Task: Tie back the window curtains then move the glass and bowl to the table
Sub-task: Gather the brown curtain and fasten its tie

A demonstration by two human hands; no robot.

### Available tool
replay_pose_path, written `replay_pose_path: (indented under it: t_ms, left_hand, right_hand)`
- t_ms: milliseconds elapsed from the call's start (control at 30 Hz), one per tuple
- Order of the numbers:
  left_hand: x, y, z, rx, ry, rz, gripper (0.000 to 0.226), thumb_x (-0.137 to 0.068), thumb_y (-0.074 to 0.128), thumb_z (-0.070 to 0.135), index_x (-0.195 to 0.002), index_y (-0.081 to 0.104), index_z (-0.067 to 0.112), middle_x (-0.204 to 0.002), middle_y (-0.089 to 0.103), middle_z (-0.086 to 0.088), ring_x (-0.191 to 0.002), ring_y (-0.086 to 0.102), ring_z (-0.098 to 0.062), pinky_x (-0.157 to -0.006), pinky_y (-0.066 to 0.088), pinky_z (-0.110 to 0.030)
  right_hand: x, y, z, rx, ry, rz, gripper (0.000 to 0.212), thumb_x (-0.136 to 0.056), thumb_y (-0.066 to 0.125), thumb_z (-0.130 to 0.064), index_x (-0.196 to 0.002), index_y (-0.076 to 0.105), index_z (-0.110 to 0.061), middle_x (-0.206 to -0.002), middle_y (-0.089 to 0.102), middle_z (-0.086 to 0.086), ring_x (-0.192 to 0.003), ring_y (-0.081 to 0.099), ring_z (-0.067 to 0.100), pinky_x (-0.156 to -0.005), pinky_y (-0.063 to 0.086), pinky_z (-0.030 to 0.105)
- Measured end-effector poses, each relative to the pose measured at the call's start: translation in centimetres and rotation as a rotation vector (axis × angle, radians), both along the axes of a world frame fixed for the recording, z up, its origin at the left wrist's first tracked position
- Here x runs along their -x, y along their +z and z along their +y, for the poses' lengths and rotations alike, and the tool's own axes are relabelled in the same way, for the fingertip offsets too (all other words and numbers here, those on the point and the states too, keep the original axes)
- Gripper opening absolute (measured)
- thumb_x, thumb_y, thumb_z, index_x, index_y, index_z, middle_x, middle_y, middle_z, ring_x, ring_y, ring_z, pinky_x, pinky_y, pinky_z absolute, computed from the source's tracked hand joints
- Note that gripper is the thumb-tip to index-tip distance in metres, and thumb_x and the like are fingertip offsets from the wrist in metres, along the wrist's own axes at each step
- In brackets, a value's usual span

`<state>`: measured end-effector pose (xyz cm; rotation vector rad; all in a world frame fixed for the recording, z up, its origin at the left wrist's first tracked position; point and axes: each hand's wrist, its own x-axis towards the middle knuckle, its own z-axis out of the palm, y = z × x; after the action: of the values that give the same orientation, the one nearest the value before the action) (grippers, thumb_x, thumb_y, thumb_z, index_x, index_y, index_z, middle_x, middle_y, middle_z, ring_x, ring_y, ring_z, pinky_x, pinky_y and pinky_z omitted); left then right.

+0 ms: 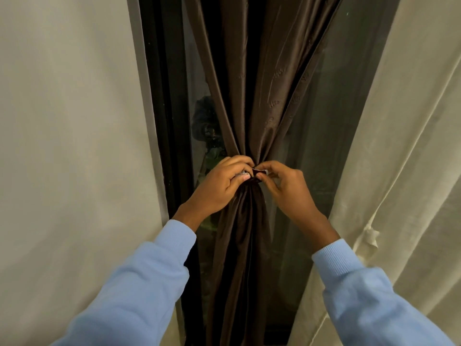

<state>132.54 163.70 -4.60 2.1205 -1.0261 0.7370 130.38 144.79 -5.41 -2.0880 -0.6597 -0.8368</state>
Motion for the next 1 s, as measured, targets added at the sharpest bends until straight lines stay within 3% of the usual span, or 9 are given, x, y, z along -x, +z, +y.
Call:
replay_pose_path:
  t_ms: [133,300,400,500,633,733,833,1000]
  left_hand:
    - [-0.5,0.4,-0.1,-0.024,0.007,0.078,0.018,-0.097,0.048,0.015,-0.107,0.064,0.014,-0.125,0.059,0.007,-0.120,0.049,-0.007,-0.099,0.037,-0.022]
    - [-0.8,0.9,0.2,0.006,-0.022,0.194,0.017,-0.099,0.046,0.015,-0.106,0.061,0.012,-0.118,0.059,0.008,-0.108,0.054,-0.001,-0.091,0.042,-0.016]
    - [-0.6,0.7,0.3,0.055,-0.023,0.189,0.014,-0.099,0.045,0.015,-0.100,0.058,0.013,-0.095,0.056,0.006,-0.089,0.055,-0.005,-0.076,0.042,-0.016]
    - [-0.5,0.3,0.3,0.111,-0.018,0.213,0.017,-0.100,0.045,0.018,-0.102,0.059,0.010,-0.085,0.060,0.000,-0.079,0.058,-0.011,-0.069,0.045,-0.025]
    - [-0.8,-0.1,0.5,0.143,0.033,0.151,0.019,-0.101,0.043,0.020,-0.100,0.059,0.011,-0.082,0.059,0.005,-0.077,0.057,-0.008,-0.068,0.045,-0.025]
    - [-1.0,0.0,0.4,0.128,0.049,0.110,0.019,-0.101,0.042,0.019,-0.101,0.059,0.010,-0.086,0.059,0.001,-0.080,0.057,-0.009,-0.069,0.045,-0.026]
    - [-1.1,0.4,0.2,0.128,0.041,0.083,0.019,-0.101,0.043,0.018,-0.100,0.060,0.010,-0.088,0.061,-0.002,-0.083,0.058,-0.012,-0.072,0.047,-0.029]
    - [-0.9,0.6,-0.1,0.155,0.016,0.074,0.017,-0.099,0.046,0.017,-0.100,0.063,0.010,-0.088,0.064,-0.002,-0.083,0.060,-0.011,-0.073,0.048,-0.028]
  right_hand:
    - [-0.1,0.1,0.3,0.020,-0.013,0.045,0.014,-0.098,0.056,-0.007,-0.103,0.061,-0.018,-0.094,0.068,-0.004,-0.085,0.064,0.000,-0.072,0.048,0.013]
    - [0.4,-0.1,0.7,0.011,0.003,0.048,0.007,-0.104,0.043,-0.017,-0.107,0.048,-0.022,-0.087,0.062,-0.002,-0.078,0.060,0.016,-0.067,0.050,0.041]
    - [0.2,0.5,1.0,0.117,-0.079,-0.063,0.006,-0.102,0.047,-0.021,-0.107,0.051,-0.023,-0.070,0.054,-0.016,-0.063,0.055,0.006,-0.055,0.036,0.026]
    - [-0.5,1.6,1.2,0.185,-0.191,-0.094,0.010,-0.099,0.055,-0.024,-0.108,0.060,-0.023,-0.071,0.058,-0.020,-0.059,0.050,0.001,-0.062,0.040,0.025]
    - [-0.8,3.4,1.6,0.321,-0.276,0.044,0.010,-0.096,0.059,-0.032,-0.104,0.065,-0.033,-0.085,0.071,-0.012,-0.080,0.064,0.013,-0.082,0.049,0.039]
    - [-0.8,5.3,1.2,0.440,-0.279,0.199,0.011,-0.096,0.058,-0.035,-0.103,0.066,-0.038,-0.096,0.068,-0.016,-0.101,0.063,0.013,-0.091,0.042,0.039]
    - [-0.9,6.8,0.8,0.573,-0.265,0.322,0.012,-0.098,0.056,-0.033,-0.103,0.064,-0.040,-0.095,0.061,-0.018,-0.103,0.060,0.012,-0.098,0.042,0.044]
    - [-0.6,8.0,0.6,0.671,-0.299,0.346,0.015,-0.096,0.058,-0.034,-0.099,0.063,-0.048,-0.102,0.067,-0.020,-0.109,0.060,0.010,-0.103,0.039,0.047]
